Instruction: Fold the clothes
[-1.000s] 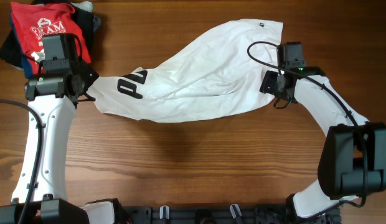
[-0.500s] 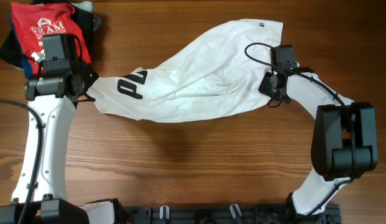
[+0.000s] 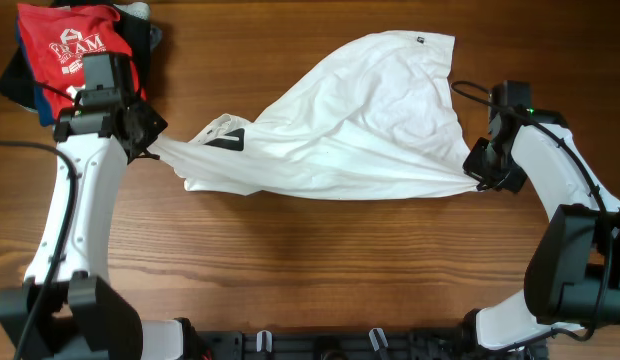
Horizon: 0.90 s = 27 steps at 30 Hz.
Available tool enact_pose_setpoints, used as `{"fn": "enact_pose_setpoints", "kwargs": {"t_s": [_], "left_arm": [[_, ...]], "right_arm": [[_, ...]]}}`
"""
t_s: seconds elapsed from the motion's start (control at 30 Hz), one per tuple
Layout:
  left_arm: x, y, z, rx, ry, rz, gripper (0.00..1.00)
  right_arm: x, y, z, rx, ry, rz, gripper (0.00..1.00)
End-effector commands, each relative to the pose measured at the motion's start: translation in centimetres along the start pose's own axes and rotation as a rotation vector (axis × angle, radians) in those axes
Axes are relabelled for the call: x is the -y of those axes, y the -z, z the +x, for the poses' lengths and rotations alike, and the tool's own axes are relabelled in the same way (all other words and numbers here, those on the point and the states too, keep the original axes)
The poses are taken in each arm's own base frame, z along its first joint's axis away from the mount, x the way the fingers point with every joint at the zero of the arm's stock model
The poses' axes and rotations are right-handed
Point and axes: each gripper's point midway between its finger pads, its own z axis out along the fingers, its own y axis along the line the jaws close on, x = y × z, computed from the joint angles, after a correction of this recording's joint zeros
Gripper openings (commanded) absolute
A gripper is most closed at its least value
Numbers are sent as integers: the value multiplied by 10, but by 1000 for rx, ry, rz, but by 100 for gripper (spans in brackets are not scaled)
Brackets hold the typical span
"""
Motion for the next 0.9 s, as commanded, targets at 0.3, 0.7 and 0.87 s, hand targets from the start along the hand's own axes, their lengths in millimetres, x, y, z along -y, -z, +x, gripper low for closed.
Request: {"fn": "enact_pose_setpoints", "kwargs": {"t_s": [0.3,0.7,0.87], "left_arm": [[79,-57,-25,27,9,303,44],[10,-77,77,-334,-72,55,61],[8,-98,112,-383,-62,122,55]], "right_arm": [[4,3,-8,42,14,19,4],[3,3,-10,51,12,15,4],[3,3,-10,51,13,15,4]]}}
